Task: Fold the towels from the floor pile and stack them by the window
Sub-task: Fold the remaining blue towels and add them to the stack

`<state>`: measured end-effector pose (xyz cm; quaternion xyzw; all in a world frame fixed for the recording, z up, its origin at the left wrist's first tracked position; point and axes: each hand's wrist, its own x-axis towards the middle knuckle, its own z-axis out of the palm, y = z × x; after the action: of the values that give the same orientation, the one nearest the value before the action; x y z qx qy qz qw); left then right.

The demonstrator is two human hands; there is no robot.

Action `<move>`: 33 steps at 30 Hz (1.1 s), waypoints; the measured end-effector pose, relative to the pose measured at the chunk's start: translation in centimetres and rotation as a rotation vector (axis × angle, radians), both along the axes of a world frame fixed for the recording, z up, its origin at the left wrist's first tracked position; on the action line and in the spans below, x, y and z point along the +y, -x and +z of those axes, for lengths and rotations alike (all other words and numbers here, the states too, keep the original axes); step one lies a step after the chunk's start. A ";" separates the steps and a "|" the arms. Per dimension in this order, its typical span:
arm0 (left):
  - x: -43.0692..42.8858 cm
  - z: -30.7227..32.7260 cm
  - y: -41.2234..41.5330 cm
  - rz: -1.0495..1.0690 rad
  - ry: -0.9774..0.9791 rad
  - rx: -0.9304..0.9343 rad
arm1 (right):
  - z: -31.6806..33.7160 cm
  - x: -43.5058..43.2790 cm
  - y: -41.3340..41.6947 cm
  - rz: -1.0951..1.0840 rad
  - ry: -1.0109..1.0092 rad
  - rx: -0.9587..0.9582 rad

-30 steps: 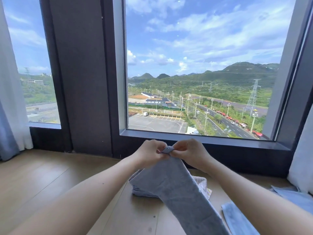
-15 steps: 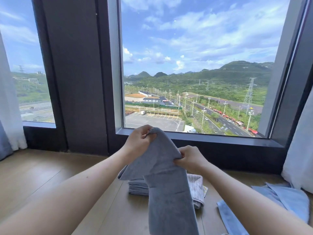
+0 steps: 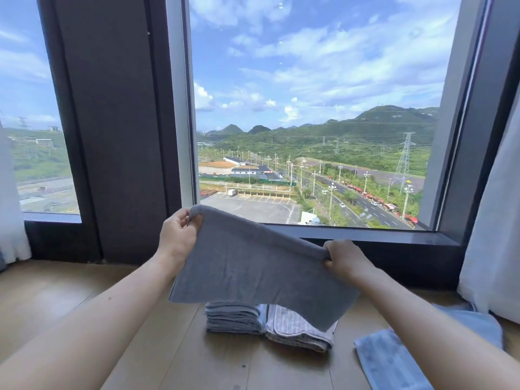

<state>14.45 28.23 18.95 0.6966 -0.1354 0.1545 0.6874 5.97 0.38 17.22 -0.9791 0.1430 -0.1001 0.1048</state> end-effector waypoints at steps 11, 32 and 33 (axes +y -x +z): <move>2.1 -1.5 -2.4 0.326 -0.196 0.327 | -0.2 -0.6 1.1 -0.127 -0.125 0.042; -7.8 -2.8 5.5 -0.127 -0.363 0.078 | 1.0 9.5 -0.9 0.000 -0.952 -0.269; -7.6 -2.8 5.5 -0.114 -0.359 0.068 | 1.0 9.5 -0.9 -0.007 -0.968 -0.287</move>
<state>8.95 20.62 16.10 0.8042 -0.1767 0.0651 0.5637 6.92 9.91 18.23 -0.7942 0.1603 -0.1561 0.5650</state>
